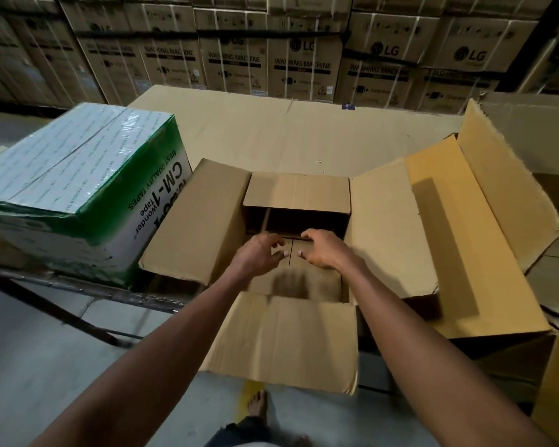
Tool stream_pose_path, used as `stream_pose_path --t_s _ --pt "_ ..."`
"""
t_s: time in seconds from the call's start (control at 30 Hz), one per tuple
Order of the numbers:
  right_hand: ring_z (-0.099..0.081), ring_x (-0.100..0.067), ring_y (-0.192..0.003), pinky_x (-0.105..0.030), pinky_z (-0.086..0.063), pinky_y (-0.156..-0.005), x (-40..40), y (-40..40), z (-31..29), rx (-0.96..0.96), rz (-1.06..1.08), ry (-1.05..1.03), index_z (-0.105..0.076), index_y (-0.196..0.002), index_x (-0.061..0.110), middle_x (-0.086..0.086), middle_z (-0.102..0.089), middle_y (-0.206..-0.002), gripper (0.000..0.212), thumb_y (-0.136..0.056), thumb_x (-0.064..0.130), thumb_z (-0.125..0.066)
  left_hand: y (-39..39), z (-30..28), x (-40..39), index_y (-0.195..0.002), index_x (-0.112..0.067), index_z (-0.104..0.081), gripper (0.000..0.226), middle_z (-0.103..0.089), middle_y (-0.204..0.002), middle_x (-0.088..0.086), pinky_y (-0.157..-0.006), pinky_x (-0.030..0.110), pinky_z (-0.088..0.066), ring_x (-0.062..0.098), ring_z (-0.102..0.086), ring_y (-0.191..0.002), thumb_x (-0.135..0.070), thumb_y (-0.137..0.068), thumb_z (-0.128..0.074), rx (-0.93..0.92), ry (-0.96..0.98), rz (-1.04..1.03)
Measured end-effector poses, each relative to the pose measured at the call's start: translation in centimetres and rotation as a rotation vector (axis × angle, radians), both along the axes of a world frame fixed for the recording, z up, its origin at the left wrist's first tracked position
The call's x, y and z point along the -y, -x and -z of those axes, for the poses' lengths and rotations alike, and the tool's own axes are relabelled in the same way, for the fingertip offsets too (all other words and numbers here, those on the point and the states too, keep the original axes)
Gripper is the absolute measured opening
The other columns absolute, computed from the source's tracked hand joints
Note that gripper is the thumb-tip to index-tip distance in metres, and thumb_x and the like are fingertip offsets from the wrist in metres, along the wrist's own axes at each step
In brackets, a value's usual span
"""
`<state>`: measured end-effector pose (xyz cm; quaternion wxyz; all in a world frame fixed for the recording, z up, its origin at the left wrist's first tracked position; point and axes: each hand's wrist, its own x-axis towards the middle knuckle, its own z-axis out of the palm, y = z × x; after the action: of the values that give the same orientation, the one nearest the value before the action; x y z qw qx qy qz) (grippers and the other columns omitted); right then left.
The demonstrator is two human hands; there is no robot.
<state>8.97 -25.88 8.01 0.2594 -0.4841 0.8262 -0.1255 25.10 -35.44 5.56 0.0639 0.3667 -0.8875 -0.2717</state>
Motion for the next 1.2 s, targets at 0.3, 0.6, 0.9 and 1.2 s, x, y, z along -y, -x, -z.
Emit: stream_pose_path --t_s 0.3,0.6,0.9,1.2 --pt "-0.028 -0.033 -0.153 -0.049 -0.034 -0.122 3.8 2.4 2.0 -0.029 0.059 0.015 -0.022 -0.165 0.026 0.002 -0.007 -0.174 0.082 -0.098 0.034 -0.068 2.8 3.1 7.0 -0.161 -0.016 -0.025 0.073 -0.027 -0.165 0.013 -0.124 0.047 -0.025 0.034 -0.024 -0.152 -0.021 -0.096 -0.058 0.043 -0.079 -0.092" --pt "-0.031 -0.036 -0.150 -0.050 -0.038 -0.116 8.1 4.5 0.2 -0.176 0.129 0.243 -0.007 -0.166 0.036 0.003 0.002 -0.175 0.090 -0.099 0.028 -0.066 5.8 0.0 12.2 -0.163 -0.025 -0.015 0.085 -0.023 -0.167 0.007 -0.123 0.050 -0.025 0.034 -0.019 -0.153 -0.032 -0.092 -0.061 -0.157 0.156 -0.051" --pt "-0.004 -0.043 -0.158 -0.060 -0.028 -0.121 14.9 9.3 1.2 -0.315 0.057 0.132 0.015 -0.162 0.041 0.002 0.025 -0.172 0.108 -0.097 0.027 -0.070 9.7 -0.1 18.9 -0.163 -0.028 -0.013 0.087 -0.015 -0.170 0.006 -0.125 0.047 -0.018 0.034 -0.016 -0.155 -0.033 -0.093 -0.063 -0.136 0.106 0.052" --pt "0.005 -0.032 -0.160 -0.054 -0.021 -0.124 17.1 10.9 3.9 -0.342 0.056 0.046 -0.004 -0.166 0.029 -0.004 0.005 -0.175 0.093 -0.098 0.027 -0.067 11.9 2.0 20.6 -0.158 -0.026 -0.025 0.076 -0.015 -0.169 -0.001 -0.120 0.060 -0.018 0.033 -0.005 -0.155 -0.037 -0.093 -0.064 0.041 0.065 0.058"
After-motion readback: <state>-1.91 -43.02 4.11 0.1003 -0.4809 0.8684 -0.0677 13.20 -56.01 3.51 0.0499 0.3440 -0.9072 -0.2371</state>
